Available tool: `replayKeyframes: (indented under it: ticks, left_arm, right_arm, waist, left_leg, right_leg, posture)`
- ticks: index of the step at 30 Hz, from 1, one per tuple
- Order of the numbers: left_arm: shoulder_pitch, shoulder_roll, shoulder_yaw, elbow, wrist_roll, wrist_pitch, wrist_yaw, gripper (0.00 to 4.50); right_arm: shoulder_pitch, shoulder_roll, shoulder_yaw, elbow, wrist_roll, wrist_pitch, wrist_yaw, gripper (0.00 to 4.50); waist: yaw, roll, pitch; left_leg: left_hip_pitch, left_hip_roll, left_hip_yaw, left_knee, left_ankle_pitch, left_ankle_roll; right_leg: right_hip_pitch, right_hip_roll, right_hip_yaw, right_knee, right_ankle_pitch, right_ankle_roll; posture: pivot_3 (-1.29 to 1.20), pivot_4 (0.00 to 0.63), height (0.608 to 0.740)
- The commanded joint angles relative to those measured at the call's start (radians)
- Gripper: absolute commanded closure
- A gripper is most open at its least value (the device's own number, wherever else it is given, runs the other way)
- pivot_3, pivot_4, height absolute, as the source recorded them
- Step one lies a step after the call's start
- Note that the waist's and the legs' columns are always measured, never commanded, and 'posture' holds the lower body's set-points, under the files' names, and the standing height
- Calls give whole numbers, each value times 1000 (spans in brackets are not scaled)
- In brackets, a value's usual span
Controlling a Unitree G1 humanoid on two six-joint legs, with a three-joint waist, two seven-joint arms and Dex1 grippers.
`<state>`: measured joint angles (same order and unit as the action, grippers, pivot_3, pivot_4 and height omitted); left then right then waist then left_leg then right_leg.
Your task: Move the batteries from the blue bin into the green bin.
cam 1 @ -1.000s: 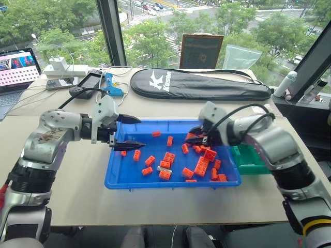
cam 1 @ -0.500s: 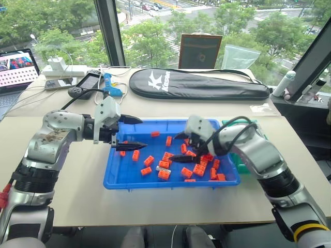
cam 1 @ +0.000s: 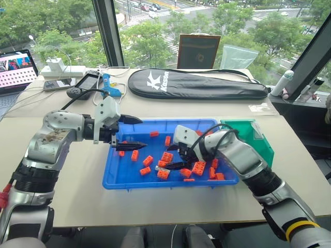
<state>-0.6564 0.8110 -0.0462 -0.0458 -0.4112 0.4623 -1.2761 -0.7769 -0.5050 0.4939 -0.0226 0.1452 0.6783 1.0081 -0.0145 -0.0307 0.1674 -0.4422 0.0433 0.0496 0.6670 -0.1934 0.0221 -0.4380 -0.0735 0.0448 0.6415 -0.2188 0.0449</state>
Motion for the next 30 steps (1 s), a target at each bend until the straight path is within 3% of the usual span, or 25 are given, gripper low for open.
replayKeyframes:
  ticks: [1, 30]
  left_arm:
    - [-8, 14, 22, -29, -7, -1, 6, 0]
    - [-4, 3, 19, 20, 15, -50, 7, 0]
  right_arm:
    - [-22, 14, -19, 29, -25, -23, -14, 1052]
    - [-32, 32, -66, -5, -1, 83, -9, 1052]
  waist:
    - [0, 0, 0]
    - [0, 0, 0]
  left_leg:
    - [0, 0, 0, 0, 0, 0]
    - [0, 0, 0, 0, 0, 0]
  right_leg:
    - [0, 0, 0, 0, 0, 0]
    - [0, 0, 0, 0, 0, 0]
  posture:
    - [0, 150, 740]
    - [0, 150, 740]
